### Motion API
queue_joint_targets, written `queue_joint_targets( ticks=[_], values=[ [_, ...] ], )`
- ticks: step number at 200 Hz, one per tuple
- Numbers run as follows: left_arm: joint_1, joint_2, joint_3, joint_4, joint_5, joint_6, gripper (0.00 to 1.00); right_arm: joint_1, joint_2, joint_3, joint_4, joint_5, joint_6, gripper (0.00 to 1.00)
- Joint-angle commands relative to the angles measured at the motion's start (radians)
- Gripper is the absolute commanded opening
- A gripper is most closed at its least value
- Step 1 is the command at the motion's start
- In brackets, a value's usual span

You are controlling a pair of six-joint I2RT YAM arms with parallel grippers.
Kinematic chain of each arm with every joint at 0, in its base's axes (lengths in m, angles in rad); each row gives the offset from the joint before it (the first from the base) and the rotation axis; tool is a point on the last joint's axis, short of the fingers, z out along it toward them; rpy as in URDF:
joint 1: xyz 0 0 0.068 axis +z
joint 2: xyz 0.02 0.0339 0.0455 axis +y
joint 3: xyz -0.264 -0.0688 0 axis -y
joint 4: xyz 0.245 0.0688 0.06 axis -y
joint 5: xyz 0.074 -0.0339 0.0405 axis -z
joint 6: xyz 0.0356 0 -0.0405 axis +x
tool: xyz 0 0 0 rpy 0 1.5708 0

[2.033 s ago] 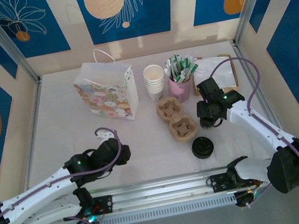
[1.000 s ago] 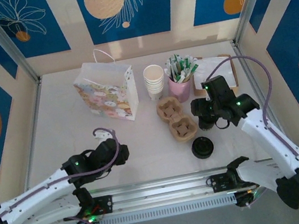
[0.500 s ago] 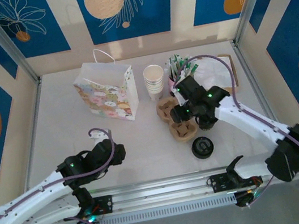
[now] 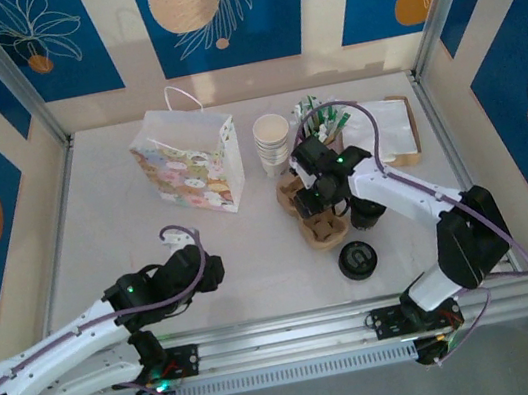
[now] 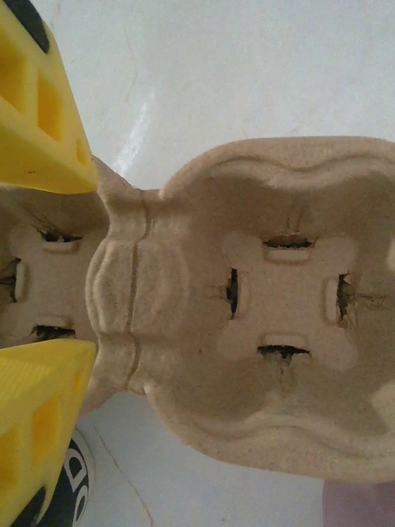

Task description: Pack the takeout coffee

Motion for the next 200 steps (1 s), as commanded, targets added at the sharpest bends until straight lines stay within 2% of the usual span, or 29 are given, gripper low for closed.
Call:
queue_joint_targets(
  ticks=[1,27,174,200],
  values=[
    [-0.01,0.003,0.004,0.005,0.014,-0.006,0.47,0.0,0.021,0.028,0.011,0.038,-0.004,0.51],
    [-0.011,0.003,0.001,0.011,0.016,-0.008,0.47,0.001,0.042,0.036,0.008,0.071,0.004,0.51],
    [-0.011,0.022,0.007,0.029,0.021,-0.002,0.47,0.014,0.107,0.045,0.026,0.066,0.033,0.48],
    [-0.01,0.024,0.004,0.03,0.023,-0.003,0.47,0.018,0.104,0.045,0.024,0.071,0.036,0.42]
  ],
)
